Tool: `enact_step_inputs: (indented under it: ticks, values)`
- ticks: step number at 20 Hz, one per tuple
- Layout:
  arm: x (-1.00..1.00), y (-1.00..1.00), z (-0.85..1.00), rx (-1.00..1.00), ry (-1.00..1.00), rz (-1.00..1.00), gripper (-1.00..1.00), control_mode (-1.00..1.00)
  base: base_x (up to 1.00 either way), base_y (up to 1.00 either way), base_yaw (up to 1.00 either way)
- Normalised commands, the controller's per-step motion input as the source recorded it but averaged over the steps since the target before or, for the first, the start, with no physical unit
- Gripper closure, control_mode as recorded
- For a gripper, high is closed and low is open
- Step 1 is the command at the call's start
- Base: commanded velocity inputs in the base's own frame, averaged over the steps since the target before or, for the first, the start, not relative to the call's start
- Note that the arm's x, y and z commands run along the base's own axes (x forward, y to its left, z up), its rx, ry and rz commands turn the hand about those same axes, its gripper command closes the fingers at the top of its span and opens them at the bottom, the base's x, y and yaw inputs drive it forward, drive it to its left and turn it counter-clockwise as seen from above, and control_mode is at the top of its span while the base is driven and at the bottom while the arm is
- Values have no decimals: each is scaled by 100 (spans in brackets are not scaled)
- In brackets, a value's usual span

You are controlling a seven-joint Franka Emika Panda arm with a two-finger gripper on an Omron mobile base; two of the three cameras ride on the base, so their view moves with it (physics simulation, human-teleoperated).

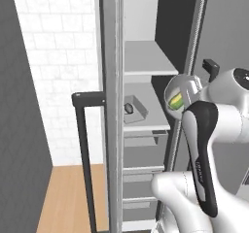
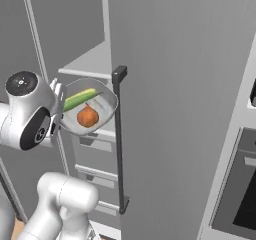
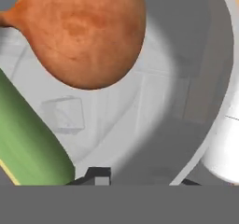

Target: Take the meat container that has the fish and place it on the second highest rack of the freezer. Then take the vegetable container that has the onion and corn and place it on the highest rack of the freezer.

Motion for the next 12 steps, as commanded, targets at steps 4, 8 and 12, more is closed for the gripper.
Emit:
enact_step_inputs:
  ticks: [4,8,12]
  values:
    - [8,9,3,-3,-1,0,100,-100,12,16,0]
    - [4,3,17,-7,0,1,100,-100,0,0,0]
    - [-25,-1,24,-13,0,15,100,-100,0,0,0]
